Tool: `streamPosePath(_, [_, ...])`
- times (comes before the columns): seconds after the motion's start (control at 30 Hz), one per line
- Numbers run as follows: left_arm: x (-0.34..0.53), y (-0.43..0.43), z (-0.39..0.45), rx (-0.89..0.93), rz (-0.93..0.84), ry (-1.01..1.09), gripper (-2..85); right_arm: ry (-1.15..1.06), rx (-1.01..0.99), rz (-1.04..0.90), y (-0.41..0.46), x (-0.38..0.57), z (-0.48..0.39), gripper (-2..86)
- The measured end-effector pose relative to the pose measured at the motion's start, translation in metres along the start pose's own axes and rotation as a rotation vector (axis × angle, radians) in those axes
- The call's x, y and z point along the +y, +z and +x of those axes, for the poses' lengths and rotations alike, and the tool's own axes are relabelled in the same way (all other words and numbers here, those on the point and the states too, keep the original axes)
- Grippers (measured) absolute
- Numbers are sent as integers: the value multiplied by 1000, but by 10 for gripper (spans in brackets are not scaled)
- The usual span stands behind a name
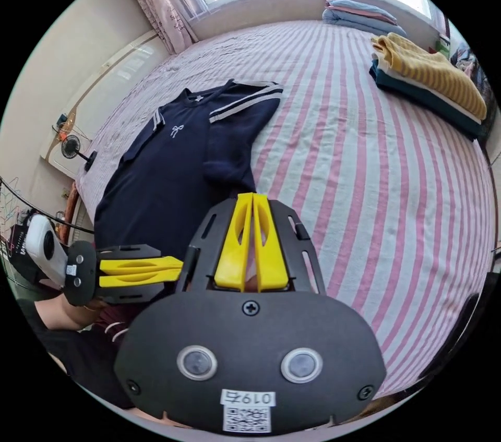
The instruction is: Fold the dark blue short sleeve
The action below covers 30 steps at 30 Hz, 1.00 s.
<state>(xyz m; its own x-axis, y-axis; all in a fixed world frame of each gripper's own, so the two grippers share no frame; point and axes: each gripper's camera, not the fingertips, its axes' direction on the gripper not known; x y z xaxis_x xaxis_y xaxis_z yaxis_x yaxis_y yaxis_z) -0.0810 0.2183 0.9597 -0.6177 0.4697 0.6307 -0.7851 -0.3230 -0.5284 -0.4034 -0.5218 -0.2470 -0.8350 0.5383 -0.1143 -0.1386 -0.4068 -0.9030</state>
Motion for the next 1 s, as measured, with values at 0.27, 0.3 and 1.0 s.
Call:
streamPosePath(0.27, [-16,7,-8,8,-14,-3,8,51,-158,54,-7,4,13,14])
streamPosePath(0.3, [-17,8,-9,9,-14,-4,8,61,-188,52,-7,4,15,41])
streamPosePath(1.0, [-51,21,-21,22,-47,3,9,-163,166,-80,6,-19,-75,-8])
